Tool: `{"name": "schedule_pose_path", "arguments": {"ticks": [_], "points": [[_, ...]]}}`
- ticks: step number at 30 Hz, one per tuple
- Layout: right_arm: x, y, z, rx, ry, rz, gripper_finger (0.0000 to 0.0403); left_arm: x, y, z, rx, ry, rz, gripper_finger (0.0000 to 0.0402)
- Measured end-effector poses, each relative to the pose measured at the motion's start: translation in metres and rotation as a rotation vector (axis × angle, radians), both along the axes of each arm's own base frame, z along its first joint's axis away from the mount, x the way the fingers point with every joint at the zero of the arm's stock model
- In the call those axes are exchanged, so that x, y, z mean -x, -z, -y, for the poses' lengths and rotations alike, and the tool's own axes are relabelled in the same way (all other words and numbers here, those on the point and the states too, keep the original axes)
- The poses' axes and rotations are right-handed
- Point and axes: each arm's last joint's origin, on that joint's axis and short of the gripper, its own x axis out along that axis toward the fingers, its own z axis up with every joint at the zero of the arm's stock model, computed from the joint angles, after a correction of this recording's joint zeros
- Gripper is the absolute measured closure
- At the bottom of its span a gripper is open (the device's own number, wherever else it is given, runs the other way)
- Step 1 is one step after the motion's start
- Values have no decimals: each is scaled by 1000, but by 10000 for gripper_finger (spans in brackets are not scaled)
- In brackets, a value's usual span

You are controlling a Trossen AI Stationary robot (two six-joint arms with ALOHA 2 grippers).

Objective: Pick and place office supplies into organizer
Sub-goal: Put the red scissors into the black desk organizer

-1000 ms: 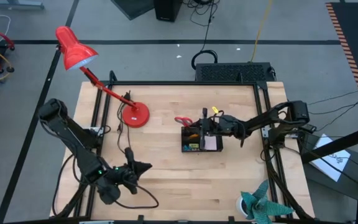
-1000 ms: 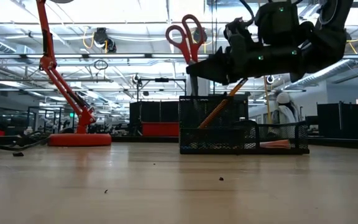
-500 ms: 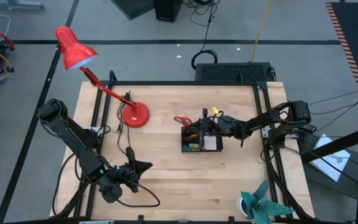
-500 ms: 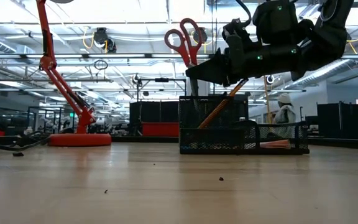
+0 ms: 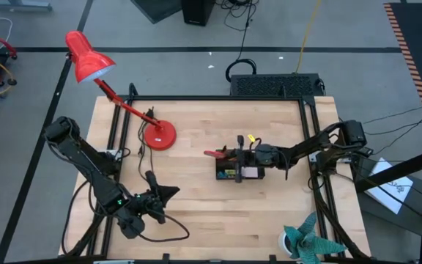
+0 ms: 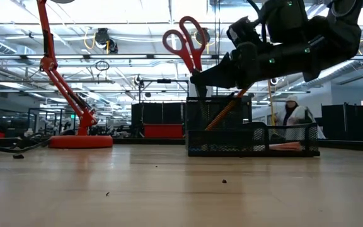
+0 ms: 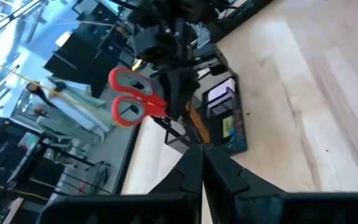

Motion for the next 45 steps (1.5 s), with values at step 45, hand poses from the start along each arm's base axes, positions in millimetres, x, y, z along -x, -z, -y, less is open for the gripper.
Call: {"name": "schedule_pose_path", "arguments": {"ticks": [45], "points": [[2, -1, -3, -179, 177, 33, 279, 0, 1, 2, 55, 49, -34, 376]]}}
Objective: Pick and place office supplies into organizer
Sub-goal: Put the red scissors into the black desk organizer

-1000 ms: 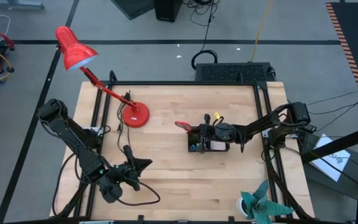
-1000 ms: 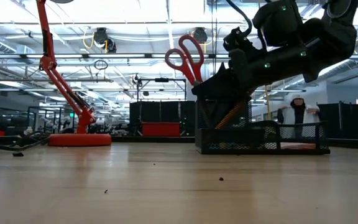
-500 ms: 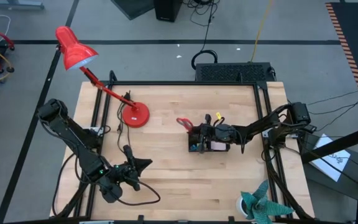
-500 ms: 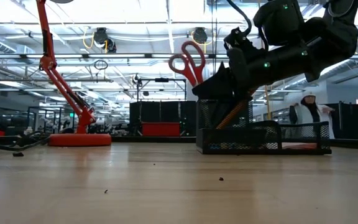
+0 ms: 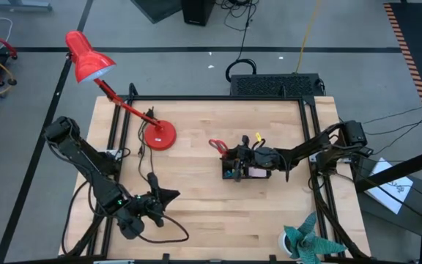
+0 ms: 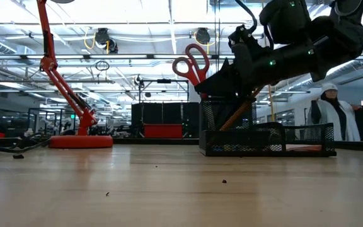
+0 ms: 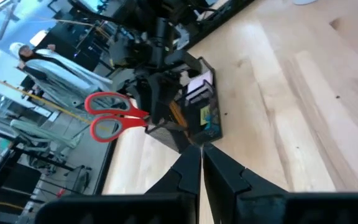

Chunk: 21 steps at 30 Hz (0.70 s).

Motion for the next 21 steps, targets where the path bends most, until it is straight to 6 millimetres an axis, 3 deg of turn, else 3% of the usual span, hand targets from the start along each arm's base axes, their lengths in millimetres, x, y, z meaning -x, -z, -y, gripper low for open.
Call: {"name": "schedule_pose_path", "arguments": {"ticks": [12, 21], "points": [[6, -14, -5, -43, -9, 8, 277, -3, 1, -2, 19, 15, -27, 376], [9, -11, -4, -68, 30, -50, 277, -5, 3, -8, -17, -5, -48, 376]]}}
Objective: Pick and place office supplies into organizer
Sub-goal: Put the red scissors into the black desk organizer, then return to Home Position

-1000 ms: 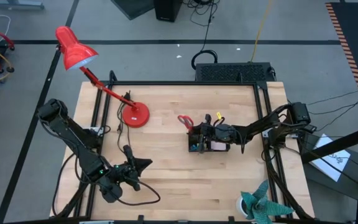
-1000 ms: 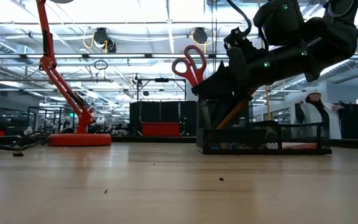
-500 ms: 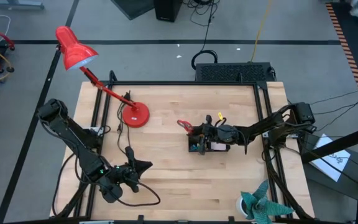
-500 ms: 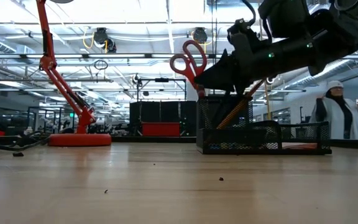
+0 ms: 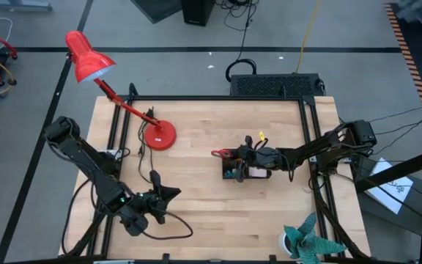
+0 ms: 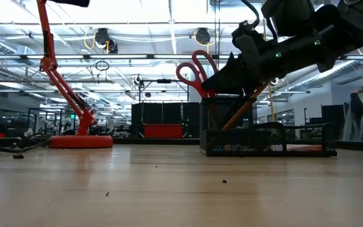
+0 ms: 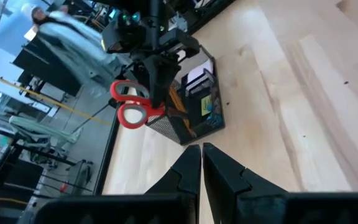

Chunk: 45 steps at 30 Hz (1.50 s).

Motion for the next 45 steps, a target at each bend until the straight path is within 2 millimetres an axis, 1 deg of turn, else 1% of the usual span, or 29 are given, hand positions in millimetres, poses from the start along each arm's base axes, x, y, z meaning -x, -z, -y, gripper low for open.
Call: {"name": "schedule_pose_path", "arguments": {"ticks": [5, 8, 12, 15, 21, 24, 31, 34, 40, 45], "points": [[0, -1, 0, -14, 3, 10, 277, -3, 0, -3, -1, -15, 3, 376], [0, -1, -3, 11, -15, 8, 277, -4, 0, -4, 12, -23, 8, 376], [1, -1, -7, 11, -30, -2, 277, -6, -2, -4, 88, -45, 42, 376], [3, -6, -9, 8, -39, 9, 277, -7, -1, -3, 135, -24, 28, 376], [15, -23, -12, -14, -33, -12, 277, -7, -1, -3, 143, -9, 15, 376], [21, -29, -14, -29, -26, -27, 267, -7, -1, -3, 144, -10, 16, 376], [31, -35, -21, -63, -44, -59, 216, -13, 0, -9, 194, -49, 20, 376], [34, -38, -23, -60, -58, -59, 204, -16, 0, -14, 202, -67, 19, 376], [40, -42, -30, -56, -91, -66, 201, -24, -2, -20, 241, -56, 12, 376], [42, -46, -30, -51, -95, -62, 210, -28, -5, -18, 266, -18, 28, 376]]}}
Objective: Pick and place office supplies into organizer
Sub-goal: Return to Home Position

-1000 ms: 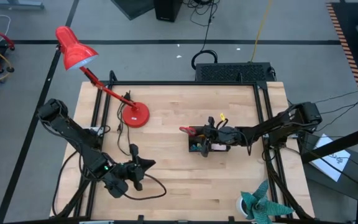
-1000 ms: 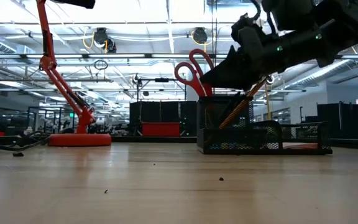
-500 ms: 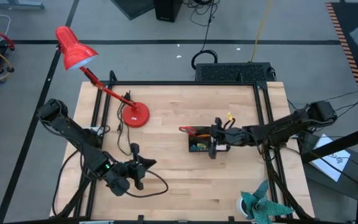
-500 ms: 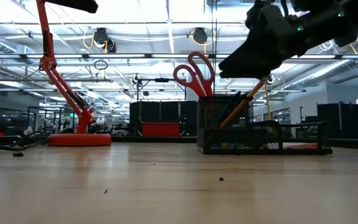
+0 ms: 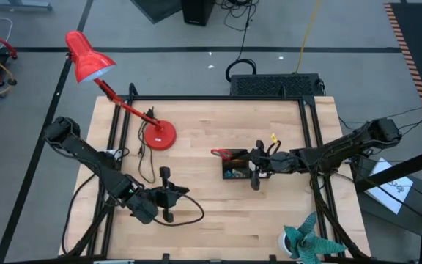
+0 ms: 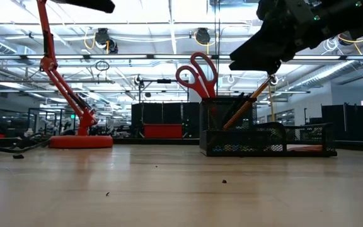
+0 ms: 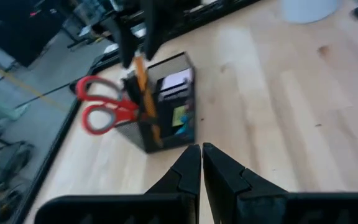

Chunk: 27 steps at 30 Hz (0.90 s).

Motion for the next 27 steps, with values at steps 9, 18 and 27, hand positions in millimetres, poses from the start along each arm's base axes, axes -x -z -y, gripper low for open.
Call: {"name": "schedule_pose_path", "arguments": {"ticks": [9, 18, 27], "points": [[4, -11, -9, 19, -54, 71, 253, 0, 2, 18, 77, 354, 138, 376], [8, -14, -28, -16, -127, 104, 368, 13, 27, 6, 116, 593, 369, 376], [9, -18, -35, -37, -152, 149, 389, 11, 28, 1, 111, 554, 376, 376]]}}
